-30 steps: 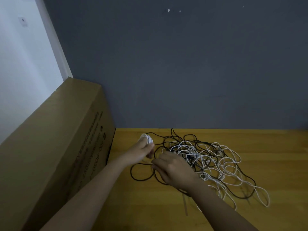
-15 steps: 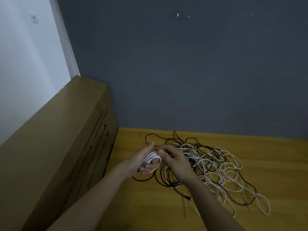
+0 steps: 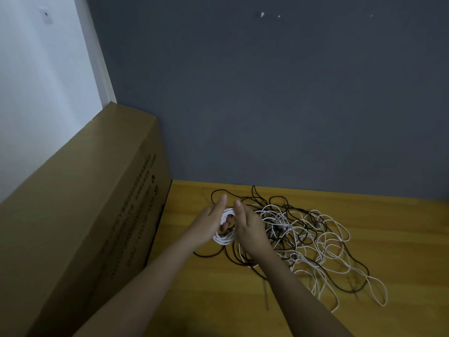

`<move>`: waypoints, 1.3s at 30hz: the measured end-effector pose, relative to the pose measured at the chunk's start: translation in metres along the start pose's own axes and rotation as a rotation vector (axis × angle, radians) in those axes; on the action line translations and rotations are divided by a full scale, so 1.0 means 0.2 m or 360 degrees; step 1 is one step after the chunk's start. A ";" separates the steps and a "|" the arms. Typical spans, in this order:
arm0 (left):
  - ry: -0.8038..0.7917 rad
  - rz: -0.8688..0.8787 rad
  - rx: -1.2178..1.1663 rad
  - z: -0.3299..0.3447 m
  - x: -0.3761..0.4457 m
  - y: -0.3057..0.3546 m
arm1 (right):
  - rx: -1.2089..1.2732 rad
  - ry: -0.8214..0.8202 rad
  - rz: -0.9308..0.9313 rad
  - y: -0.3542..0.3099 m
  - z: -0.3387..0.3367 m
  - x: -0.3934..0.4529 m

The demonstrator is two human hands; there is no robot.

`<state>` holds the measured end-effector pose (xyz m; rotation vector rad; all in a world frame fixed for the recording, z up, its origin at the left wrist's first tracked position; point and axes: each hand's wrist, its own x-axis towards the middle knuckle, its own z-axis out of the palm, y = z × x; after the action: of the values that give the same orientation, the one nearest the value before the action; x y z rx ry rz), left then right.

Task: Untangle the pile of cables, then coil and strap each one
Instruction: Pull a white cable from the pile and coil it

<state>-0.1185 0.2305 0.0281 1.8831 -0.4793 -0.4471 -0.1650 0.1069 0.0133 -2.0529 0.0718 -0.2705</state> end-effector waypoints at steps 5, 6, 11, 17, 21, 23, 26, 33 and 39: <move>0.0011 0.0065 -0.0170 0.05 -0.03 -0.04 | 0.0502 -0.0028 0.0175 -0.04 -0.01 -0.03; 0.0101 0.0049 -0.0178 0.06 -0.02 -0.05 | 0.0553 0.0010 0.0206 -0.04 0.01 -0.04; 0.0371 0.0053 -0.0186 0.09 0.01 -0.05 | 0.0414 0.0045 0.0088 -0.03 0.06 -0.09; 0.0271 0.0023 -0.0134 0.19 0.04 -0.04 | -0.0018 0.0241 0.0029 0.04 0.00 -0.11; 0.0134 0.0034 -0.0014 0.28 0.04 -0.02 | -0.0133 0.0313 0.0086 0.12 -0.07 -0.13; 0.0037 0.0018 0.0134 0.32 0.05 -0.01 | -0.0157 0.0320 0.0133 0.18 -0.12 -0.15; -0.0092 -0.0016 0.0265 0.40 0.08 -0.01 | -0.0171 0.0283 0.0187 0.26 -0.22 -0.19; -0.0208 -0.0137 0.0366 0.87 0.16 0.09 | -0.0139 0.0229 0.0330 0.53 -0.60 -0.31; -0.0169 -0.0020 0.0469 1.46 0.28 0.32 | 0.0085 0.0283 0.0390 0.76 -1.15 -0.46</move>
<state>-0.2299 -0.0495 -0.0155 2.1533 -0.6318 -0.5082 -0.2954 -0.1486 -0.0305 -1.9401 0.4183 -0.2974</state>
